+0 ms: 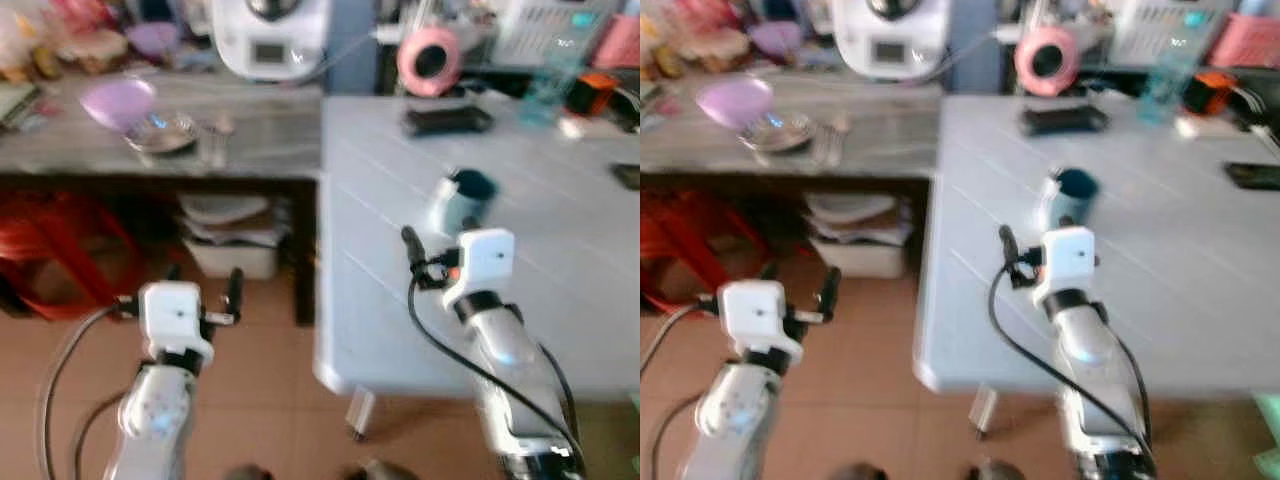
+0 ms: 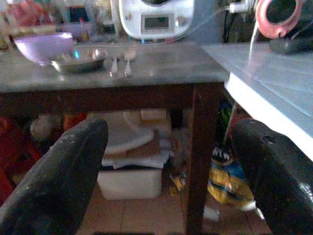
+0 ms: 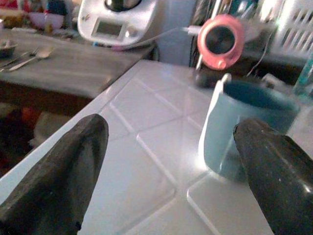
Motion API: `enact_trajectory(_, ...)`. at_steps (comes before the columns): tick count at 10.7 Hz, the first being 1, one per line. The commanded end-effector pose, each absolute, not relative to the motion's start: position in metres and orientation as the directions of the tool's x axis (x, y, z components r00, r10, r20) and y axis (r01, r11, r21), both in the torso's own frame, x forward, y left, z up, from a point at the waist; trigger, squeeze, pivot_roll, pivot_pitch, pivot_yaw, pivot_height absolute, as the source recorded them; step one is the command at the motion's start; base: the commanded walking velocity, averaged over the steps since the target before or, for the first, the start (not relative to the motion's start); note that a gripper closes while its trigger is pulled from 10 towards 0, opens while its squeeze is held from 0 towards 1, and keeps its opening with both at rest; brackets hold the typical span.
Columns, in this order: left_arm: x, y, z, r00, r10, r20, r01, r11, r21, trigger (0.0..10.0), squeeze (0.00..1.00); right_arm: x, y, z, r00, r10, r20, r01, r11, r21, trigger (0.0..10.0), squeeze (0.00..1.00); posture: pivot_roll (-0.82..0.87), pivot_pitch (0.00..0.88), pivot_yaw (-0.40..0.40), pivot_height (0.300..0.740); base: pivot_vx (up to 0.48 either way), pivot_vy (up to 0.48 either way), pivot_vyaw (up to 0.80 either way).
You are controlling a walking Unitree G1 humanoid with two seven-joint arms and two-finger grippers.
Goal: Setting the table
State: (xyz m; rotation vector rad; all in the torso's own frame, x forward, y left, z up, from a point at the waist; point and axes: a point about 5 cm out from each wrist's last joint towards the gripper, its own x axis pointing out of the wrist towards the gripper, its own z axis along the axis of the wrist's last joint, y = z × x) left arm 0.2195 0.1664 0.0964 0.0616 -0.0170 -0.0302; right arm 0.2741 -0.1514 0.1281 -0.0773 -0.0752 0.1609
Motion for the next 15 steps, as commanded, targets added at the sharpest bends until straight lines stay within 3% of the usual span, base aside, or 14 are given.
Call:
enact_trajectory(1,0.222,0.169,0.099,0.999,-0.023,0.027,0.021,0.998,0.061,10.0,0.0,0.277,-0.151,0.134,0.982,0.166,0.089,-0.158,0.983,-0.092,10.0,0.0,0.03,0.084,0.01,0.74,0.0,0.0,0.0)
enact_trajectory(3,0.224,0.168,0.101,0.999,-0.025,0.033,0.023,0.998,0.062,10.0,0.0,0.281,-0.153,0.135,0.985,0.143,0.092,-0.134,0.986,-0.099,10.0,0.0,0.03,0.095,0.014,0.74,0.0,0.0,0.0)
enact_trajectory(4,0.225,0.165,0.101,0.999,-0.033,0.032,0.031,0.998,0.058,10.0,0.0,0.291,-0.158,0.133,0.995,0.079,0.062,-0.074,0.994,-0.079,10.0,1.0,0.03,0.111,0.018,0.74,0.0,0.0,0.0)
enact_trajectory(6,0.224,0.162,0.102,0.998,-0.047,0.03,0.046,0.998,0.053,10.0,0.0,0.301,-0.159,0.135,0.997,0.049,0.058,-0.043,0.994,-0.099,10.0,1.0,0.04,0.129,0.021,0.74,0.0,0.0,0.0)
enact_trajectory(7,0.223,0.162,0.101,0.999,-0.046,0.025,0.044,0.998,0.055,10.0,0.0,0.309,-0.154,0.137,0.996,0.062,0.058,-0.056,0.994,-0.094,10.0,0.45,0.05,0.136,0.023,0.74,0.0,0.0,0.0)
enact_trajectory(8,0.223,0.162,0.101,0.999,-0.044,0.023,0.043,0.997,0.057,10.0,0.0,0.318,-0.149,0.137,0.997,0.065,0.044,-0.061,0.994,-0.094,10.0,0.11,0.04,0.141,0.025,0.74,0.0,0.0,0.0)
enact_trajectory(10,0.223,0.161,0.102,0.999,-0.048,0.02,0.047,0.997,0.06,10.0,0.0,0.333,-0.138,0.14,0.998,0.057,0.037,-0.052,0.992,-0.112,10.0,0.06,0.05,0.155,0.026,0.74,0.0,0.0,0.0)
enact_trajectory(13,0.219,0.161,0.1,0.999,-0.047,0.008,0.047,0.997,0.058,10.0,0.0,0.342,-0.134,0.138,0.998,0.064,0.025,-0.061,0.992,-0.113,10.0,0.05,0.05,0.176,0.024,0.74,0.0,0.0,0.0)
enact_trajectory(14,0.219,0.16,0.1,0.999,-0.052,0.006,0.052,0.997,0.057,10.0,0.0,0.347,-0.134,0.143,0.997,0.07,0.043,-0.064,0.992,-0.11,0.0,0.05,0.05,0.183,0.025,0.74,0.0,0.0,0.0)
enact_trajectory(15,0.219,0.159,0.099,0.999,-0.055,0.004,0.054,0.997,0.056,10.0,0.0,0.35,-0.134,0.146,0.996,0.069,0.05,-0.063,0.992,-0.108,0.0,0.02,0.05,0.183,0.025,0.74,0.0,0.0,0.0)
